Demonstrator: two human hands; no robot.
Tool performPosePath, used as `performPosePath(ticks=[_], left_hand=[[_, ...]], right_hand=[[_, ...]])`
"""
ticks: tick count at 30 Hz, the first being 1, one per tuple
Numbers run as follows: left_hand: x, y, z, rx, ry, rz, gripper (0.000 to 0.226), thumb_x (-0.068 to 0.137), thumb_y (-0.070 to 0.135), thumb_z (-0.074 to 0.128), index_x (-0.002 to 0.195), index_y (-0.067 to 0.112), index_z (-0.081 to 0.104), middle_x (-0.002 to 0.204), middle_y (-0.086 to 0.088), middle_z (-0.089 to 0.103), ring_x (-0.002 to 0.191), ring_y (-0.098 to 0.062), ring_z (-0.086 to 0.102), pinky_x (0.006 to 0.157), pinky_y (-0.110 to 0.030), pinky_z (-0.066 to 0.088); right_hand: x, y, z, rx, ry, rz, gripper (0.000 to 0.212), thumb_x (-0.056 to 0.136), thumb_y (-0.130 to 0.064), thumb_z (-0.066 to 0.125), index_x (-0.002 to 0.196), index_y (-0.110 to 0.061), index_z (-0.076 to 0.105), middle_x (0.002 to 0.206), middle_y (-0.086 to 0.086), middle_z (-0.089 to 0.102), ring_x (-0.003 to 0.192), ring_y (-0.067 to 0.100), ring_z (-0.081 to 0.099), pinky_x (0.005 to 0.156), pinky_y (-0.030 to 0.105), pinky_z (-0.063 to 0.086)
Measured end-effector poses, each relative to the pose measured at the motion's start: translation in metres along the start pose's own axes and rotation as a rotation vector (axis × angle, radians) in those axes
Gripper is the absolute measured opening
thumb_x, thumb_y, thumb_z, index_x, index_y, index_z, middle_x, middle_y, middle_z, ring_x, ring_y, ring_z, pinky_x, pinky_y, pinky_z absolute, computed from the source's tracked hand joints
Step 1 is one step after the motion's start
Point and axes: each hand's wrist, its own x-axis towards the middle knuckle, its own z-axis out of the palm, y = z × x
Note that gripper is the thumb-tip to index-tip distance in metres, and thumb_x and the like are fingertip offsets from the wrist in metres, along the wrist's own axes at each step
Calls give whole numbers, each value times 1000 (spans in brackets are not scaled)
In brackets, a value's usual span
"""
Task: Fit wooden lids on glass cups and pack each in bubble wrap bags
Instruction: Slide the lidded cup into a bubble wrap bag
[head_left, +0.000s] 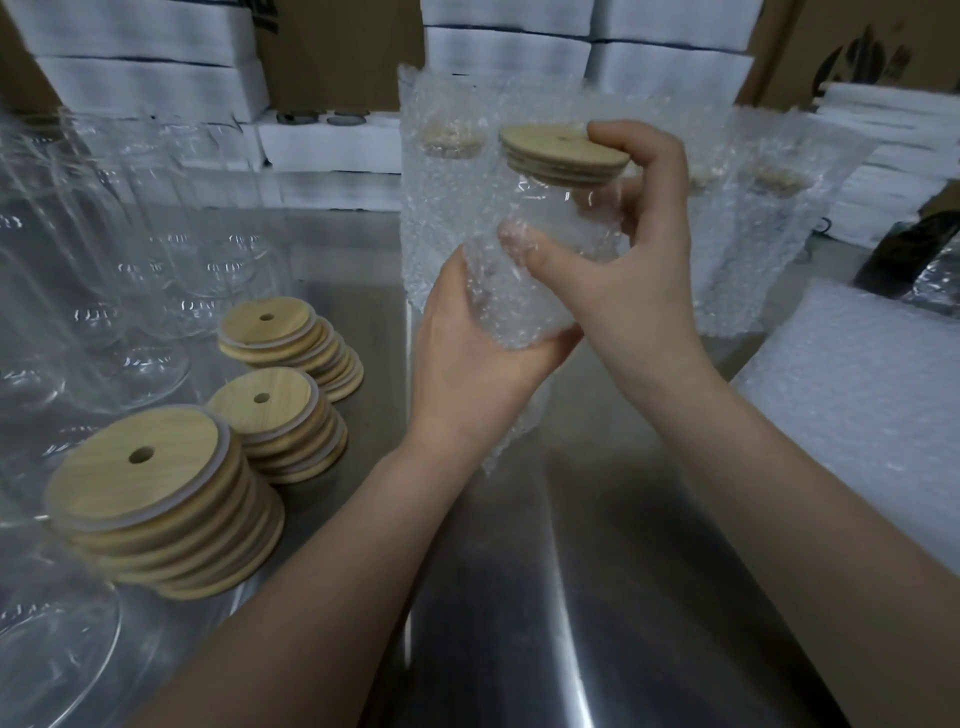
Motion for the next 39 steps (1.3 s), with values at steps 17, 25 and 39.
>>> performPosePath(ticks=[17,25,39], left_hand=[[12,-9,-9,-193,-21,9,78,62,28,89,130,17,51,121,1,67,113,-17,64,96,-48,52],[13,-11,-13,-257,-52,22,86,61,31,88,133,11,46,127,-2,62,120,-15,60,102,-48,49],[20,-15,-25,-249,-274,-138,113,54,43,88,146,17,29,138,1,53,124,-11,57,102,-37,50]], right_hand=[[-1,-1,6,5,-146,141,46,76,-28,75,112,-27,47,118,2,56,108,13,52,93,24,45],[0,-4,5,73,-110,195,24,82,-30,64,106,-24,60,117,6,61,106,15,57,91,21,46],[4,2,0,31,5,222,31,78,-26,79,101,-18,60,104,-7,66,97,6,62,90,25,49]])
